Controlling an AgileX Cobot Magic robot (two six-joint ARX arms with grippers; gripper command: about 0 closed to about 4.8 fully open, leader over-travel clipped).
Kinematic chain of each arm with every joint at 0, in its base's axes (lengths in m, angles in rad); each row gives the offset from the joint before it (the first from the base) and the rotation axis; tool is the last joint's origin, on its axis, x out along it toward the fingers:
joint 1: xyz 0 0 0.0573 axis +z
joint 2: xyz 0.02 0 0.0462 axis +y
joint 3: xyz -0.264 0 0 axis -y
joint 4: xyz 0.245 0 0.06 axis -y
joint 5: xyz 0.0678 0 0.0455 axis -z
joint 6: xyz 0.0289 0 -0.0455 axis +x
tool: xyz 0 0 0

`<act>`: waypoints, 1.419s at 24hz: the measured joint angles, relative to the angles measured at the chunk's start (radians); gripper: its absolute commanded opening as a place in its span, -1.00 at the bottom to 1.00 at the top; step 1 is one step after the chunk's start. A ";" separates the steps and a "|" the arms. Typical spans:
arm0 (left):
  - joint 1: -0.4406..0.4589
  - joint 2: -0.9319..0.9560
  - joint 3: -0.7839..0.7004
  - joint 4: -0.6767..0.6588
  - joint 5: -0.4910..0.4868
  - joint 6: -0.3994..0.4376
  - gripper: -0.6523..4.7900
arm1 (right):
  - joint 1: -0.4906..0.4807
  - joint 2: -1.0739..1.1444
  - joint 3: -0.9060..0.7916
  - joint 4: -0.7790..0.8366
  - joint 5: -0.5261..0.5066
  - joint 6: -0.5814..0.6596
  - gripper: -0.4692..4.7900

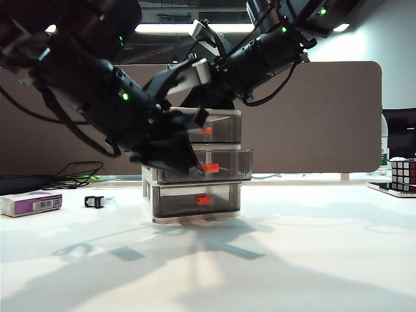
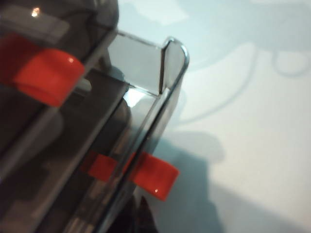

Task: Open the second layer of the drawer on the table, pick up the earphone case on the table and put it in, and finally close the drawer.

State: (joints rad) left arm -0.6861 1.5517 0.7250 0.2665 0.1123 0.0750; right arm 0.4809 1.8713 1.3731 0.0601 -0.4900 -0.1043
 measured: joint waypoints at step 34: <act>-0.095 -0.236 0.000 -0.114 -0.224 0.019 -0.78 | 0.000 -0.055 -0.006 -0.022 -0.053 -0.027 -0.84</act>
State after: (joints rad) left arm -0.7811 1.3155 0.7246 0.1528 -0.1112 0.0944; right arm 0.4809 1.8164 1.3666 0.0383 -0.5434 -0.1310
